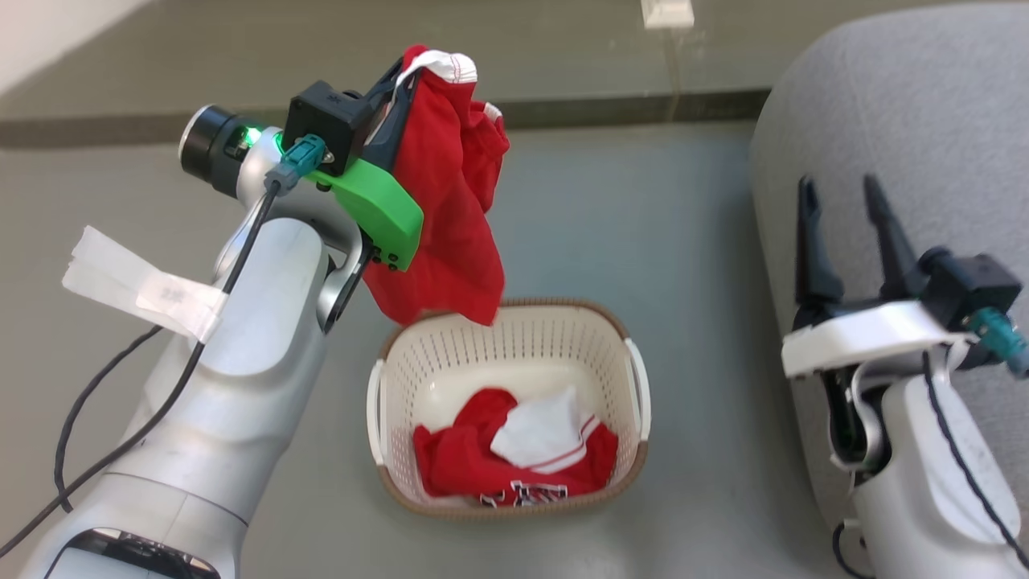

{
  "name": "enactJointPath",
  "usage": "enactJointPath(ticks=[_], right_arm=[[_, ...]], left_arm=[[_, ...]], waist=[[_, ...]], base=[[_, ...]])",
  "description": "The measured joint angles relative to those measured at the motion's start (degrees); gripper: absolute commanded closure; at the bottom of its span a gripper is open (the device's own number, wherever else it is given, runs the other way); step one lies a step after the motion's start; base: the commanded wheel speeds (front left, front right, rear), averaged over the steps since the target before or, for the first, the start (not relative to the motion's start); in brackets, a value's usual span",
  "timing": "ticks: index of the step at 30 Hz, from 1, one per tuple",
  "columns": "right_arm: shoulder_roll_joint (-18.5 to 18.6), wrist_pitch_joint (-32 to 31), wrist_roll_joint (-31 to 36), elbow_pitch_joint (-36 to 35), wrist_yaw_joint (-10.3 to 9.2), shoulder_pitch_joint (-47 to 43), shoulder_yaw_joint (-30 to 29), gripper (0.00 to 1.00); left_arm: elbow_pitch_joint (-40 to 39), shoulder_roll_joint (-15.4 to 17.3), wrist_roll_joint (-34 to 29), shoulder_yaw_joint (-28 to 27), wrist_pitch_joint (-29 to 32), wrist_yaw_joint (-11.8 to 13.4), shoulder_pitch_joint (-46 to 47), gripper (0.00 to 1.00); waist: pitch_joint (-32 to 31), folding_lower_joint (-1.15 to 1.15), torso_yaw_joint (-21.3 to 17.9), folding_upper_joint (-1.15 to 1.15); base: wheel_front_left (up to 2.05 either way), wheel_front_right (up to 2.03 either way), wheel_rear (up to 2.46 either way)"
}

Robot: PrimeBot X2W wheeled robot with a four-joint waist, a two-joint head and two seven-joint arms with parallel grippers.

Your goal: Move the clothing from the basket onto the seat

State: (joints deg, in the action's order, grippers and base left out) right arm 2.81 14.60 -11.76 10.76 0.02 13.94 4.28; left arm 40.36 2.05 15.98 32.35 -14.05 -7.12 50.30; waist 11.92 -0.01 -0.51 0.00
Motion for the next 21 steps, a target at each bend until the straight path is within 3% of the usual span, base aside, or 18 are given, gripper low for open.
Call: enactJointPath(ticks=[8,21], right_arm=[[-0.04,0.0,-0.01,2.79,0.82,-3.93,2.57,0.0],[0.04,-0.01,1.31,6.24,4.91,-5.3,12.85,0.0]], left_arm=[[1.07,-0.23,1.48,0.58,2.02,0.0,-2.36,1.0],[-1.72,-0.49,3.57,1.65,5.47,0.0,-2.67,1.0]], waist=[[-6.56,0.0,-0.37,0.0],[-13.13,0.0,-0.24,0.0]], base=[[0.0,0.0,0.0],[0.0,0.0,0.0]])
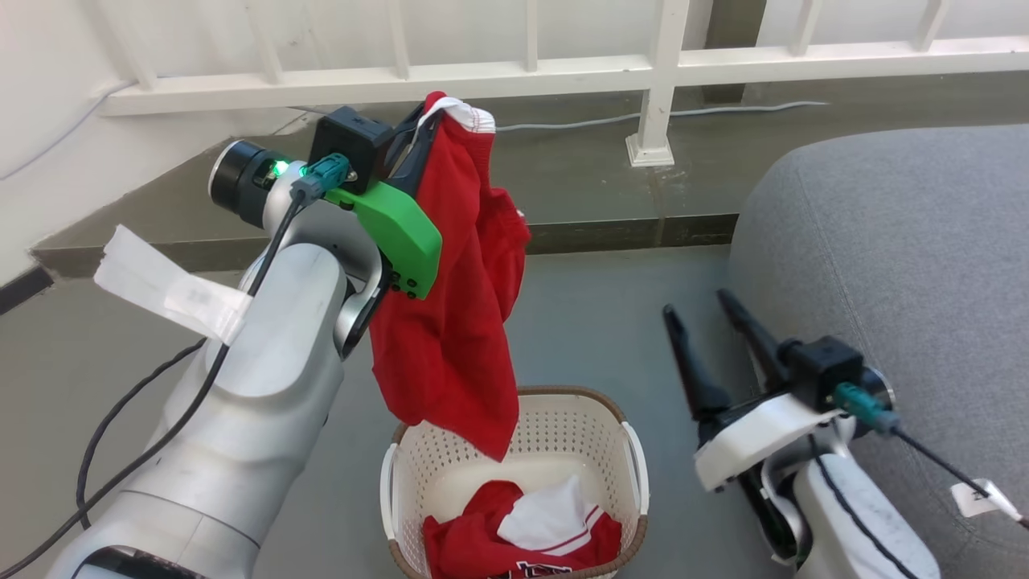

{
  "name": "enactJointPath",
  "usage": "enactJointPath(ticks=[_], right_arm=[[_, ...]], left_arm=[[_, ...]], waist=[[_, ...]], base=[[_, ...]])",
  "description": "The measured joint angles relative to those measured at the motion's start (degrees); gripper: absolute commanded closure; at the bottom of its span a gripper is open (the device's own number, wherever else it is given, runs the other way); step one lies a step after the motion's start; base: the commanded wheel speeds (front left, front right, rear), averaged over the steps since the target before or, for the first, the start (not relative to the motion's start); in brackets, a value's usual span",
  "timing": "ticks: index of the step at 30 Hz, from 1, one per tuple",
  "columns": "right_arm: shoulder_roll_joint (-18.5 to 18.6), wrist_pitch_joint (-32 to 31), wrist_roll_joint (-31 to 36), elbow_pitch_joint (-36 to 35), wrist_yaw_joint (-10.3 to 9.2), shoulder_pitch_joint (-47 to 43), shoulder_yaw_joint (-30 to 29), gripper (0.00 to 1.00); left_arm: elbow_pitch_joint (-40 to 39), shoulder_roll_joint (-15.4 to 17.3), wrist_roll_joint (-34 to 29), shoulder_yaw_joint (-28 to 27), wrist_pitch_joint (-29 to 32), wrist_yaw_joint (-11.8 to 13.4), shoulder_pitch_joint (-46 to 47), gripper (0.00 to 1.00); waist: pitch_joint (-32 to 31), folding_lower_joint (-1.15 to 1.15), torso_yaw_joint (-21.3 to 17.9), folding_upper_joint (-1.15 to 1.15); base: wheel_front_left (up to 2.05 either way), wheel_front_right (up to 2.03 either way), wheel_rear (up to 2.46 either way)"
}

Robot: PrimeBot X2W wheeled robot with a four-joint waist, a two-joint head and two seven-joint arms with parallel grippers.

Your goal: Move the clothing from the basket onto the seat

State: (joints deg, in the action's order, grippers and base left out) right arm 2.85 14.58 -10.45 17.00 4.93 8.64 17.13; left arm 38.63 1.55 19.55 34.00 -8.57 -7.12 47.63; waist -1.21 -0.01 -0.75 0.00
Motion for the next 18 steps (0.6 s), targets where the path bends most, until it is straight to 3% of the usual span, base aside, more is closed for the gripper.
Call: enactJointPath(ticks=[18], right_arm=[[0.47,0.0,1.37,7.03,1.64,9.2,12.43,0.0]], left_arm=[[-7.87,-0.04,2.88,7.09,2.56,0.0,-0.05,1.0]], waist=[[-0.4,0.0,2.27,0.0]], base=[[0.0,0.0,0.0]])
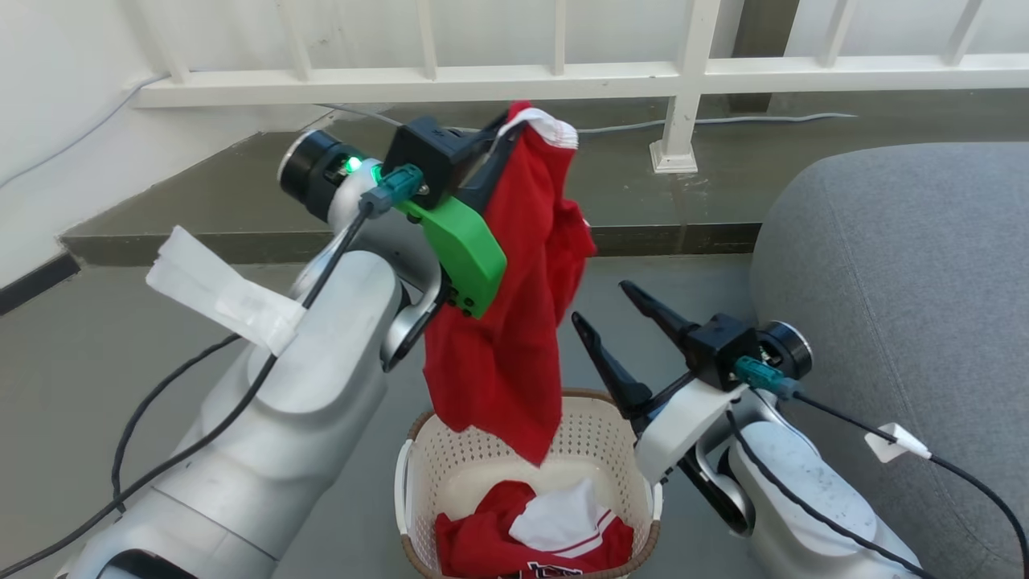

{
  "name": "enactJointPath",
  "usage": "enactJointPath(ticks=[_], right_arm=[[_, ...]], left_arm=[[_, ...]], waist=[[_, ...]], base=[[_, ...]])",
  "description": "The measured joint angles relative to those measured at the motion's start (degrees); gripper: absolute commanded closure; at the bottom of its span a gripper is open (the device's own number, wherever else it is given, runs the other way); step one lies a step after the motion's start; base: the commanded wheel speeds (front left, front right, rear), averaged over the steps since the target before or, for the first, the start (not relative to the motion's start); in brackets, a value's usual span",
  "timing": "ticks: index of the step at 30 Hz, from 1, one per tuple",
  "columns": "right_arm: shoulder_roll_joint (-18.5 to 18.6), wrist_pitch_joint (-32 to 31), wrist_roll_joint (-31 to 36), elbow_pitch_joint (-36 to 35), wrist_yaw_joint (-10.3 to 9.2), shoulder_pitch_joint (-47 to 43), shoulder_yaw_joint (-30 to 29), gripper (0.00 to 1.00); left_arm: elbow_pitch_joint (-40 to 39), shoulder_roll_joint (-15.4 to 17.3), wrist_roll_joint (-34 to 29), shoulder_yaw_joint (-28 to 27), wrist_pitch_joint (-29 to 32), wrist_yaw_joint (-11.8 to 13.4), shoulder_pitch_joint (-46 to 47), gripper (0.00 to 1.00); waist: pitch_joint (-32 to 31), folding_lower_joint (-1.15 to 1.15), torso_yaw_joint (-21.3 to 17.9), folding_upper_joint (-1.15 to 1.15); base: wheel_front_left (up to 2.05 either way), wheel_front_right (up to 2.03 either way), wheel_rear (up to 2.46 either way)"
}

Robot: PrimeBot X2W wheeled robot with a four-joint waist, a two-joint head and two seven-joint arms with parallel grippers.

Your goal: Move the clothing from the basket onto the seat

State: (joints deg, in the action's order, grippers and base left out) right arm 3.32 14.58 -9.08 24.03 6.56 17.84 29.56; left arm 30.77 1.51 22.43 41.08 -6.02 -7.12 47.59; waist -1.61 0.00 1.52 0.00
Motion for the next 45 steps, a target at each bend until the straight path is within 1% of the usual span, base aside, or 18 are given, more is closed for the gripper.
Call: enactJointPath(ticks=[10,20,21,22,23,24,26,31,36,37,38,39,40,45], right_arm=[[0.08,0.0,-1.7,3.92,0.49,1.49,4.37,0.0],[0.13,0.0,-2.09,7.26,0.49,4.48,5.5,0.0],[0.14,0.0,-2.1,7.62,0.49,4.86,5.68,0.18],[0.15,0.0,-2.1,7.95,0.49,5.24,5.82,0.51],[0.16,0.0,-2.1,8.25,0.49,5.49,6.05,0.79],[0.16,0.0,-2.1,8.59,0.49,5.63,6.31,1.0],[0.18,0.0,-2.19,9.09,0.49,5.73,6.69,1.0],[0.18,0.0,-3.75,10.02,0.51,6.19,6.9,1.0],[0.18,0.0,-4.55,10.03,0.51,6.86,5.82,1.0],[0.19,0.0,-4.55,10.02,0.51,7.03,5.63,1.0],[0.19,0.0,-4.55,10.02,0.51,7.28,5.41,1.0],[0.19,0.0,-4.6,9.98,0.51,7.58,5.09,1.0],[0.19,0.0,-4.61,9.88,0.51,7.78,4.76,1.0],[0.69,0.0,-5.12,9.68,0.51,7.94,3.72,1.0]], left_arm=[[-5.16,0.02,2.11,5.3,2.12,0.01,-0.21,1.0],[-10.14,0.05,6.04,9.01,3.5,0.14,-1.09,1.0],[-10.61,0.05,6.23,9.12,3.57,0.16,-1.22,1.0],[-10.93,0.05,6.32,9.25,3.92,0.25,-1.29,1.0],[-11.04,0.05,6.49,9.36,4.02,0.56,-1.31,1.0],[-11.11,0.05,6.82,9.39,4.04,0.9,-1.35,1.0],[-11.06,0.07,7.79,9.36,4.46,1.57,-1.53,1.0],[-9.81,0.08,7.8,8.64,4.76,3.27,-2.04,1.0],[-7.83,0.09,8.08,6.75,4.63,5.15,-3.37,1.0],[-7.49,0.09,8.16,6.49,4.46,5.23,-3.69,0.78],[-7.32,0.09,8.34,6.02,4.43,5.45,-4.1,0.62],[-7.09,0.09,8.73,5.65,4.39,5.63,-4.46,0.42],[-6.92,0.16,8.75,5.45,4.12,5.67,-4.76,0.01],[-6.03,0.98,9.16,4.38,2.66,6.45,-6.1,0.0]], waist=[[0.31,0.0,-0.11,0.0],[0.85,0.0,-1.49,0.0],[0.89,0.0,-1.53,0.0],[0.93,0.0,-1.57,0.0],[0.96,0.0,-1.6,0.0],[1.01,0.0,-1.62,0.0],[1.11,0.0,-1.65,0.0],[1.41,0.0,-1.73,0.0],[1.76,0.0,-2.04,0.0],[1.81,0.0,-2.12,0.0],[1.85,0.0,-2.2,0.0],[1.89,0.0,-2.29,0.0],[1.92,0.0,-2.38,0.0],[2.01,0.0,-2.9,0.0]], base=[[0.0,0.0,0.0],[0.0,0.0,0.0],[0.0,0.0,0.0],[0.0,0.0,0.0],[0.0,0.0,0.0],[0.0,0.0,0.0],[0.0,0.0,0.0],[0.0,0.0,0.0],[0.0,0.0,0.0],[0.0,0.0,0.0],[0.0,0.0,0.0],[0.0,0.0,0.0],[0.0,0.0,0.0],[0.0,0.0,0.0]])
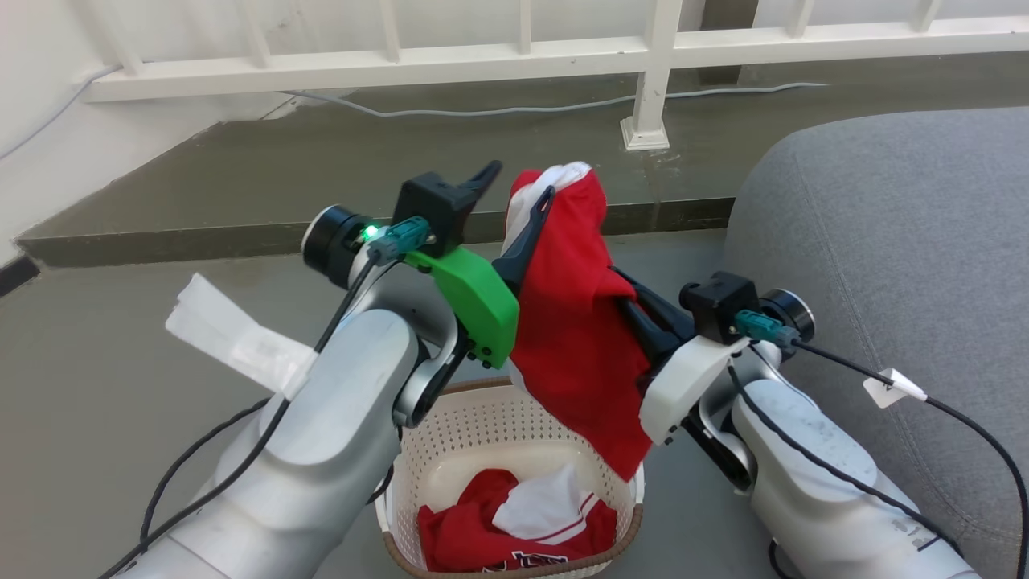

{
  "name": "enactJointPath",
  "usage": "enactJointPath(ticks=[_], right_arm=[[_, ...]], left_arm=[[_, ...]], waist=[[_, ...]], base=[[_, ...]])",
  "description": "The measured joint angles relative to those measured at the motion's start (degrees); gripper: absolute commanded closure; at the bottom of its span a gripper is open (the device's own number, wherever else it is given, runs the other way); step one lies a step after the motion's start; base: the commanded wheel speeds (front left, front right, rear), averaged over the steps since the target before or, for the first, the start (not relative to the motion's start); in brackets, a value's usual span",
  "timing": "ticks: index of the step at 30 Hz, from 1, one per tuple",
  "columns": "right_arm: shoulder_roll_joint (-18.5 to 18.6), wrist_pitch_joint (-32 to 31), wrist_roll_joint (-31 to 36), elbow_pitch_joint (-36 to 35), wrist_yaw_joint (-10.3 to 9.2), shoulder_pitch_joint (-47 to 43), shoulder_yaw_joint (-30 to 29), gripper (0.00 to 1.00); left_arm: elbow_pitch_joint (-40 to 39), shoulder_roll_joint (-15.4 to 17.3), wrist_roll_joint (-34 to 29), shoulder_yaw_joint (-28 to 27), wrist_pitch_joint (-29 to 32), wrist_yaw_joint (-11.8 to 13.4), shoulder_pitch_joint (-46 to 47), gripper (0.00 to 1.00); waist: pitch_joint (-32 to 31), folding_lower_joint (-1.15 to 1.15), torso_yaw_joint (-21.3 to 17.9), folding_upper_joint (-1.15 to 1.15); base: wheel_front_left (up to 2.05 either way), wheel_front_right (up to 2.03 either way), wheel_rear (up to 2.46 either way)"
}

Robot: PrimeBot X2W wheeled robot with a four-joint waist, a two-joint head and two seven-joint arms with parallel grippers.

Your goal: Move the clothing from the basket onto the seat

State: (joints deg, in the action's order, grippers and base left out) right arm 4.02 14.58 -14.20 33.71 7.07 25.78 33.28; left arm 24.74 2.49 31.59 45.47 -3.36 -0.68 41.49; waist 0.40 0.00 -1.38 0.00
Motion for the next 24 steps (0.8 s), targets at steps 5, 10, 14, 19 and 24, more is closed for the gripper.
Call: enactJointPath(ticks=[5,10,14,19,24], right_arm=[[1.31,0.0,-0.25,-0.41,0.0,0.01,-1.55,1.0],[2.63,0.0,-0.45,-1.14,-0.01,0.06,-3.04,1.0],[4.02,0.0,-0.47,-1.93,-0.2,0.08,-4.63,1.0],[6.2,0.0,-0.51,-3.21,-1.2,0.12,-7.09,1.0],[8.21,0.0,-0.53,-4.66,-2.45,0.71,-9.29,1.0]], left_arm=[[0.47,0.63,0.52,-0.96,-1.53,0.3,-1.72,0.0],[0.45,1.38,0.53,-1.12,-3.03,0.7,-3.49,0.0],[0.47,2.18,0.92,-1.08,-3.34,0.7,-5.8,0.0],[0.03,2.18,2.43,-0.8,-4.07,0.69,-7.83,0.0],[-1.51,2.16,2.43,-0.38,-4.97,0.63,-9.07,0.0]], waist=[[-0.06,0.0,-0.61,0.0],[-0.23,0.0,-1.47,0.0],[-0.38,0.0,-2.51,0.0],[-0.5,0.0,-4.14,0.0],[-0.49,0.0,-6.23,0.0]], base=[[0.0,0.0,0.0],[0.0,0.0,0.0],[0.0,0.0,0.0],[0.0,0.0,0.0],[0.0,0.0,0.0]])
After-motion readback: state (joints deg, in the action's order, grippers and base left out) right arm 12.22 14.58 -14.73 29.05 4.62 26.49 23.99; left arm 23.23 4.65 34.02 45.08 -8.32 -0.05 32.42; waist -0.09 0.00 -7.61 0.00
